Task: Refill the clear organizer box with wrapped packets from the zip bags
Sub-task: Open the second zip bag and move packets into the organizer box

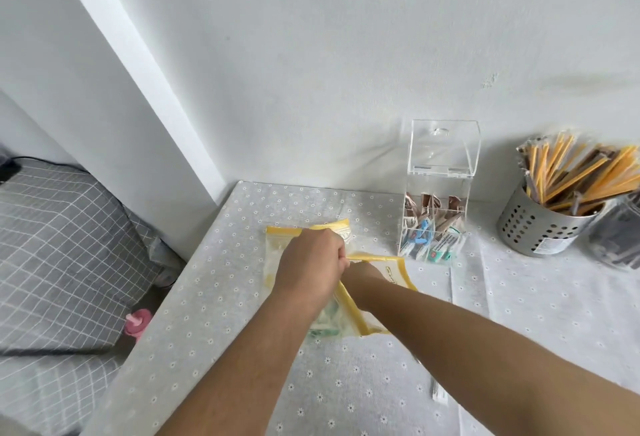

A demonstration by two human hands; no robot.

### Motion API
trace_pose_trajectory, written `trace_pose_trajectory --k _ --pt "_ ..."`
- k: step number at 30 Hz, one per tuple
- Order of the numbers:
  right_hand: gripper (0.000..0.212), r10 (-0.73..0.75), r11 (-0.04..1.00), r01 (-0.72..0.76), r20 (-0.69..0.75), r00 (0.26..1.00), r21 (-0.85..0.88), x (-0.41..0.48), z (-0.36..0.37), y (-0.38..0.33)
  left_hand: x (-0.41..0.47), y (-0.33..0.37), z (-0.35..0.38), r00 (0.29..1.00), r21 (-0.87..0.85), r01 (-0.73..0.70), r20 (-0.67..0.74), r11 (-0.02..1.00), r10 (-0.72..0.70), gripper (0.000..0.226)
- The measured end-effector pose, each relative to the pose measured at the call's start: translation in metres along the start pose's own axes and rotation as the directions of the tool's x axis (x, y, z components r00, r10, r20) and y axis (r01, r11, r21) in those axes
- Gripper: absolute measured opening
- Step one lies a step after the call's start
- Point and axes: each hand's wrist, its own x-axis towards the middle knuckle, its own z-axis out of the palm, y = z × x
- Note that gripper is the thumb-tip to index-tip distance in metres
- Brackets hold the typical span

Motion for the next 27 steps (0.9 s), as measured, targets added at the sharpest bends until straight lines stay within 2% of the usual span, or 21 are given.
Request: trace_pose_trajectory --k 3,8,14,17,19,23,25,27 --pt "0.022 -0.017 0.999 0.016 -0.016 1.000 -0.050 0.003 0.001 0.000 0.002 -0.002 0.002 1.000 0.011 -0.009 -0.021 1.000 0.009 0.012" --pt "0.028 -0.075 0.994 0.071 -0.041 0.996 -0.086 0.006 0.007 0.004 0.003 -0.006 0.002 0.998 0.011 -0.020 -0.056 1.000 0.021 0.013" --pt "0.026 -0.133 0.991 0.129 -0.178 0.975 -0.033 -0.001 -0.003 0.007 0.005 -0.007 0.002 0.999 0.007 -0.003 -0.048 1.000 0.003 0.011" --pt "0.025 -0.164 0.986 0.168 -0.190 0.968 0.004 -0.011 -0.010 0.015 0.008 -0.005 0.001 0.999 0.028 0.012 -0.043 1.000 -0.011 0.010" --pt "0.023 -0.129 0.979 0.158 -0.213 0.969 0.126 -0.018 -0.012 0.021 0.010 -0.004 0.001 0.999 0.042 0.023 -0.046 0.999 -0.021 0.009" --pt "0.017 -0.005 0.887 0.193 -0.408 0.913 0.419 -0.046 -0.024 0.034 0.013 -0.003 0.002 0.998 0.078 0.058 -0.042 0.995 -0.055 0.011" --pt "0.011 0.116 0.758 0.204 -0.436 0.893 0.620 -0.067 -0.027 0.045 0.015 -0.001 0.002 0.997 0.095 0.074 -0.045 0.993 -0.070 0.011" --pt "0.007 0.250 0.574 0.194 -0.395 0.884 0.796 -0.085 -0.028 0.059 0.016 0.001 0.003 0.995 0.108 0.092 -0.046 0.990 -0.087 0.010"
